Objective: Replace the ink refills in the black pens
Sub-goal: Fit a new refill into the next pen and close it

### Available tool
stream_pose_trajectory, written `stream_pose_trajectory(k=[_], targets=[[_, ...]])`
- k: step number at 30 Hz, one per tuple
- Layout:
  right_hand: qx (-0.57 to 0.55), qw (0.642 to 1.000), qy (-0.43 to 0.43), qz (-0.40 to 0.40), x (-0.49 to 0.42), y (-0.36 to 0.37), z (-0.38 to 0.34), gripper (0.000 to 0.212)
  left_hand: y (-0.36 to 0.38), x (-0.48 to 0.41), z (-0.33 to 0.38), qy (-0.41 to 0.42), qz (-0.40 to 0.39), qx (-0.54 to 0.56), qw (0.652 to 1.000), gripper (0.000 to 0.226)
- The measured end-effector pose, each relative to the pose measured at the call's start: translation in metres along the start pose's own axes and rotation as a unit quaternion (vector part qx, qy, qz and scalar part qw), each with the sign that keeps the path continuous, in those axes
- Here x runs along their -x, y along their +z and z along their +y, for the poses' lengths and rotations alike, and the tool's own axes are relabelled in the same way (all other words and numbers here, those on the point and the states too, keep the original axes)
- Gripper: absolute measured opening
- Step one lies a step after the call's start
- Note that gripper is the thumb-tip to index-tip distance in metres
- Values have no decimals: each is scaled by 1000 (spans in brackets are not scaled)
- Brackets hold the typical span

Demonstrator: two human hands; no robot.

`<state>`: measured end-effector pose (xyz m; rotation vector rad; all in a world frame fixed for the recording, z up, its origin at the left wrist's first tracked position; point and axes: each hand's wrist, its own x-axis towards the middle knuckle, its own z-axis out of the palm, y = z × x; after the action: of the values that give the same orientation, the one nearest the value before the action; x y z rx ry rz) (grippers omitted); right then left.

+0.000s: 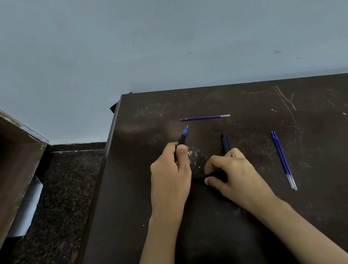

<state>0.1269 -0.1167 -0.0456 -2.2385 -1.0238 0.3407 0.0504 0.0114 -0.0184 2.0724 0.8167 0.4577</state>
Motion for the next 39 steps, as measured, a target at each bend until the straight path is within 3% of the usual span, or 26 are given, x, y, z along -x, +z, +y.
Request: stream_pose_trajectory(k=[4,7,10,15,19,23,32,35,39], targets=[[19,1000,-9,5,-1,0,0,15,2,0,2,13,-31,5,999,19],[-72,994,56,66,-3,-5,-3,13,3,2,-1,59,-55,-8,997,18],[-242,954,146,101,-5,-11,-5,13,4,2,-3,90,-74,-24,993,17],[-430,875,195,110,-6,-14,-9,17,10,5,1,109,-142,-22,984,21],[-526,818,211,98,-9,-15,-7,25,14,6,5,95,-146,-13,985,22],[-568,793,203,85,-9,-16,-6,28,14,7,7,80,-156,-1,984,23],[-597,791,121,54,-7,-21,-14,22,13,5,9,9,-188,114,975,42],[-601,786,135,52,-7,-22,-16,23,14,6,6,35,-176,79,981,35],[-570,805,154,61,-9,-20,-13,28,14,6,4,54,-175,58,981,19]])
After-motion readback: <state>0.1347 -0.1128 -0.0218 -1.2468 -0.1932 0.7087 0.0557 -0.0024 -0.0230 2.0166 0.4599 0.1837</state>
